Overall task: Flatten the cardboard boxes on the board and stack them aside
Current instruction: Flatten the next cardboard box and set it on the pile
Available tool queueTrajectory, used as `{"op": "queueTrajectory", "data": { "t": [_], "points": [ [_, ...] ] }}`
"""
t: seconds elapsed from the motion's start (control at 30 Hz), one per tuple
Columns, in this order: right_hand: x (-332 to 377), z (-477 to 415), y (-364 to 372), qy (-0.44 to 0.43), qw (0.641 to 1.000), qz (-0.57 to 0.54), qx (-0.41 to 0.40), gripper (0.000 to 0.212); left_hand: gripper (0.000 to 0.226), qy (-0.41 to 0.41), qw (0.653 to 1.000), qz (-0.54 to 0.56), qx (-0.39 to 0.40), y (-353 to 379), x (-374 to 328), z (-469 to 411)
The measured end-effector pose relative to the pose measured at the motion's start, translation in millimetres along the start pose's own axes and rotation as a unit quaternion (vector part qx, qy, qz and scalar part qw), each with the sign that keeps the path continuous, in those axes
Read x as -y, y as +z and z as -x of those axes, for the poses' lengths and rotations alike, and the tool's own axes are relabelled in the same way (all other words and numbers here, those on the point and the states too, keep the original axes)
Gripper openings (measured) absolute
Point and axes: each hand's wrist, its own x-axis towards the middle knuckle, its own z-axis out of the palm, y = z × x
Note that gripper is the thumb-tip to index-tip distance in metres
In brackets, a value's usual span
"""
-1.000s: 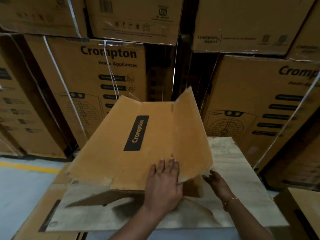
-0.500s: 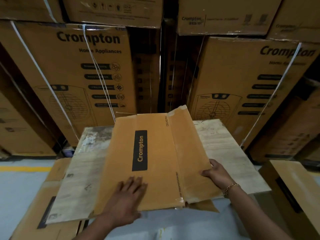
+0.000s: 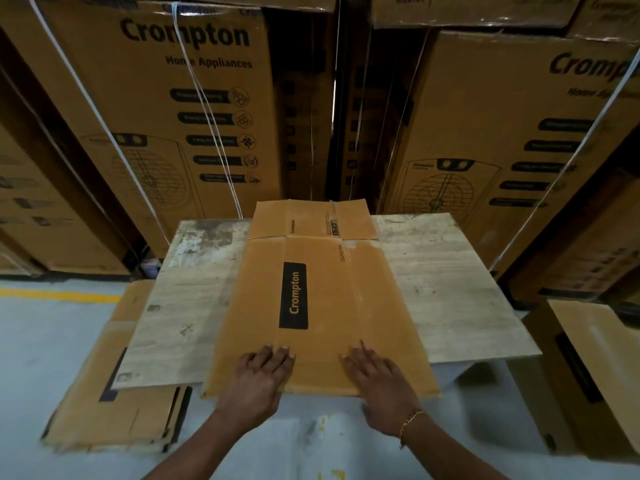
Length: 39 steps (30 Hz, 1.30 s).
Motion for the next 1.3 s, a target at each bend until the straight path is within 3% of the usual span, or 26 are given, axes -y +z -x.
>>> {"op": "queueTrajectory", "data": {
  "t": [0.1,0.2,0.27,0.33,0.4,0.47,0.57,0.63,0.73,0.77,0.83,0.9,1.0,1.1,1.3],
  "points": [
    [-21,7,6,0.027,0.999,-0.024,-0.032,0.096,0.054,-0.003,1.0,-0.017,-0.016,5,2,7],
    [-42,22,11,0.0,0.997,-0.022,-0.079,0.077,0.069,-0.014,0.999,-0.039,-0.006,19,12,21],
    [-53,33,21,-0.007,0.999,-0.018,-0.05,0.069,0.073,-0.031,0.999,-0.024,0.012,30,15,30],
    [-64,42,42,0.005,0.998,-0.052,0.024,0.062,0.065,-0.058,0.995,0.017,0.08,41,12,36],
    [-74,50,59,0.095,0.977,-0.167,0.091,0.064,0.073,-0.098,0.979,0.078,0.161,56,5,37],
    [-83,54,64,0.209,0.928,-0.298,0.075,0.067,0.096,-0.208,0.935,0.187,0.217,70,4,38],
    [-99,51,67,0.327,0.835,-0.439,0.05,0.057,0.099,-0.357,0.855,0.345,0.147,86,15,34],
    [-110,46,71,0.364,0.796,-0.48,0.063,0.052,0.084,-0.422,0.773,0.461,0.111,97,26,26],
    [-109,32,61,0.398,0.737,-0.541,0.074,0.049,0.074,-0.493,0.612,0.616,0.056,104,34,10],
    [-107,27,56,0.4,0.718,-0.564,0.08,0.038,0.072,-0.508,0.585,0.63,0.055,104,34,6],
    [-106,17,49,0.391,0.695,-0.598,0.081,0.011,0.057,-0.517,0.595,0.614,0.041,97,30,-1],
    [-106,7,45,0.392,0.711,-0.582,0.051,0.02,0.052,-0.519,0.628,0.579,0.009,83,24,-2],
    [-106,-7,39,0.388,0.718,-0.577,-0.011,0.031,0.064,-0.48,0.643,0.596,-0.023,66,24,-9],
    [-95,-15,30,0.384,0.727,-0.568,-0.04,0.044,0.058,-0.456,0.66,0.597,-0.009,53,26,-19],
    [-45,5,11,0.35,0.792,-0.475,-0.156,0.039,0.045,-0.436,0.697,0.56,-0.105,22,19,15]
  ]
}}
